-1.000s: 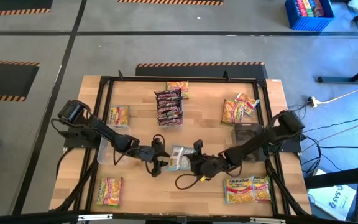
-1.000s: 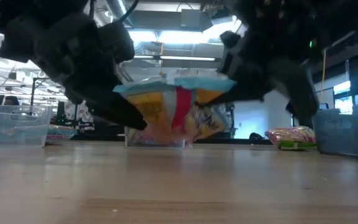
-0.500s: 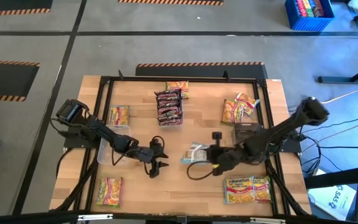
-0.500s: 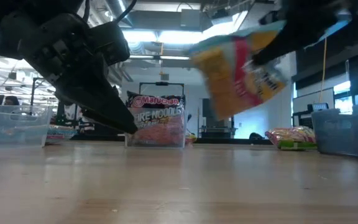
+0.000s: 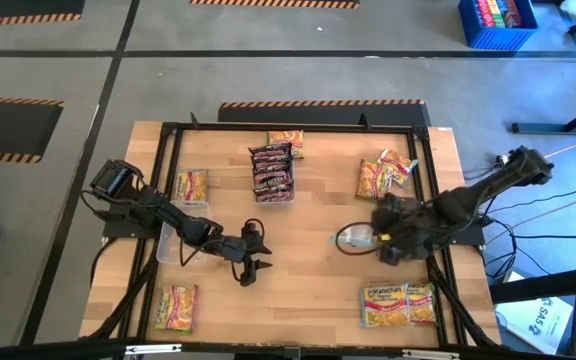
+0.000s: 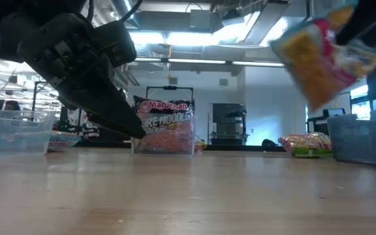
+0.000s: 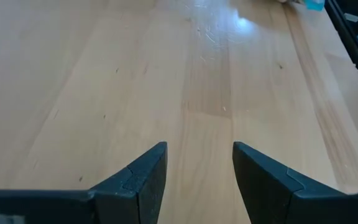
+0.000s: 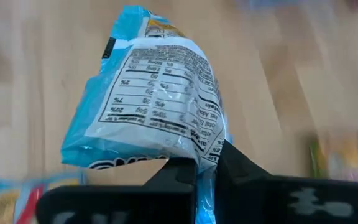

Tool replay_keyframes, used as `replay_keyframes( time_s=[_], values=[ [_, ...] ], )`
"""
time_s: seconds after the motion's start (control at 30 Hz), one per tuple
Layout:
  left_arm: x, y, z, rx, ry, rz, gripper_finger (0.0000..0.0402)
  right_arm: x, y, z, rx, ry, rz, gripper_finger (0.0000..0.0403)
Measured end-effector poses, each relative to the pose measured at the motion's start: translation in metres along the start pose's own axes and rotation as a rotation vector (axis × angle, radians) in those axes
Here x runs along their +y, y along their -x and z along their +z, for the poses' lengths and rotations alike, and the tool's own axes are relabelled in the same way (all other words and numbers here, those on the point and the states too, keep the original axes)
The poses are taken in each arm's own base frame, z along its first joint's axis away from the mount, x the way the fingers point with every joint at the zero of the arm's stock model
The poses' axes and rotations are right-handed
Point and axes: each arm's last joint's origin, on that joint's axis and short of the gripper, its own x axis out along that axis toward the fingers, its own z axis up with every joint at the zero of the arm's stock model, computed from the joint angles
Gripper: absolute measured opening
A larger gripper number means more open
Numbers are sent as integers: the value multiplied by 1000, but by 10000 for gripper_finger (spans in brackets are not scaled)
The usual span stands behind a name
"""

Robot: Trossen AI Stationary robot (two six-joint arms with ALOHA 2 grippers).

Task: Sort Maruchan noodles
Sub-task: Put the blue noodle pack into the black bin

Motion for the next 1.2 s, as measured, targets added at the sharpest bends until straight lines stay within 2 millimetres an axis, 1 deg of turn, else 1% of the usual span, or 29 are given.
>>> replay_keyframes(
  time_s=[0.13,0.23,0.3,0.4,0.5,0.6,0.7,0.8,1.07,1.2],
  values=[
    [0,0,0,-4,1,0,176,-11,22,-3,101,-68,-79,2],
    [0,0,0,-7,0,5,176,-16,36,0,115,-92,-148,2],
    [0,0,0,-10,0,13,176,-19,42,0,149,-96,-178,2],
    [0,0,0,-11,0,15,176,-24,46,-6,214,-113,-242,2],
    [0,0,0,-12,-1,16,176,-31,39,-15,283,-149,-306,2],
    [1,0,1,-20,-1,25,176,-36,31,-25,380,-174,-333,2],
    [1,0,2,-43,2,45,176,-42,25,-30,442,-203,-358,2],
    [1,0,2,-51,2,57,176,-49,22,-32,496,-245,-378,2],
    [1,0,2,-52,2,58,176,-71,10,-32,609,-348,-344,3],
    [1,0,2,-52,3,59,176,-79,6,-32,638,-365,-319,3]
  ],
)
